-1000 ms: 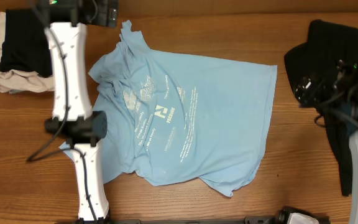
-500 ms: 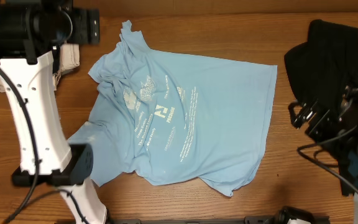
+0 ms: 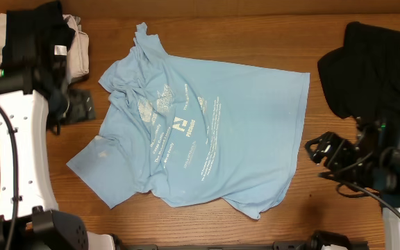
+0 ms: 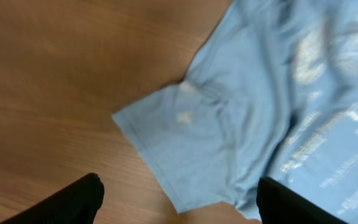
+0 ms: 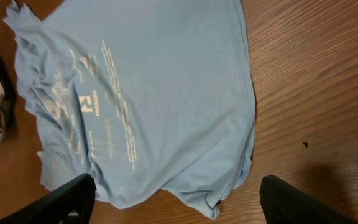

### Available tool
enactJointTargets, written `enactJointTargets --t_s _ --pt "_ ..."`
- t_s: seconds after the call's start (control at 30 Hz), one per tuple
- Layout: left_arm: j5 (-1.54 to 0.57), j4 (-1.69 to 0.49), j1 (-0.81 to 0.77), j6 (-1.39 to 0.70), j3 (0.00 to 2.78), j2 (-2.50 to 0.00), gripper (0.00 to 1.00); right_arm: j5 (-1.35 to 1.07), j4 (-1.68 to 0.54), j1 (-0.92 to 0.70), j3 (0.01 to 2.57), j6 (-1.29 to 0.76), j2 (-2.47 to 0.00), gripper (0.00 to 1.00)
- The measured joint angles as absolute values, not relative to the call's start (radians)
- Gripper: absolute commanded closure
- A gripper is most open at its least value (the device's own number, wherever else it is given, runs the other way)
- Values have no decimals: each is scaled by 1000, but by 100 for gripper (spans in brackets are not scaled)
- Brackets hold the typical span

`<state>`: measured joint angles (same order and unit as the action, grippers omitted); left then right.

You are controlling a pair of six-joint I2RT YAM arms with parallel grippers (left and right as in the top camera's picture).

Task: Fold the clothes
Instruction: 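Move both grippers to the shirt's bottom corners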

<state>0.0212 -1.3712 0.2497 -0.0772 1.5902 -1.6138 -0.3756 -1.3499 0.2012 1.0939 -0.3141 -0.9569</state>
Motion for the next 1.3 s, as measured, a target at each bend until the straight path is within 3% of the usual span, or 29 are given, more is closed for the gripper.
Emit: enactJointTargets --t_s 0.17,0.37,0.57,0.83,0.87,1.03,1.17,1.27,1.3 --pt "-31 -1177 363 -114 1289 -1610 28 -366 -1317 131 1036 -326 -973 14" --pt "-51 -982 382 -202 1040 -1610 31 -347 -1301 78 1030 -338 -1038 14" --pt "-53 -809 403 -291 894 -1607 35 -337 -1277 42 1028 -340 -1092 15" --pt "-26 -775 428 -343 814 -1606 37 -336 -1267 25 1028 -340 -1116 15" --pt "-21 -771 428 -344 812 -1605 39 -335 -1267 25 1028 -340 -1116 15" --pt "-4 -720 428 -361 783 -1593 68 -335 -1267 25 1028 -340 -1117 15" --pt "6 -660 428 -364 747 -1564 77 -332 -1268 25 1028 -340 -1118 15" --pt "12 -627 429 -370 728 -1549 96 -327 -1268 25 1028 -340 -1118 16" --pt "6 -622 430 -368 726 -1548 96 -326 -1268 25 1028 -340 -1118 18"
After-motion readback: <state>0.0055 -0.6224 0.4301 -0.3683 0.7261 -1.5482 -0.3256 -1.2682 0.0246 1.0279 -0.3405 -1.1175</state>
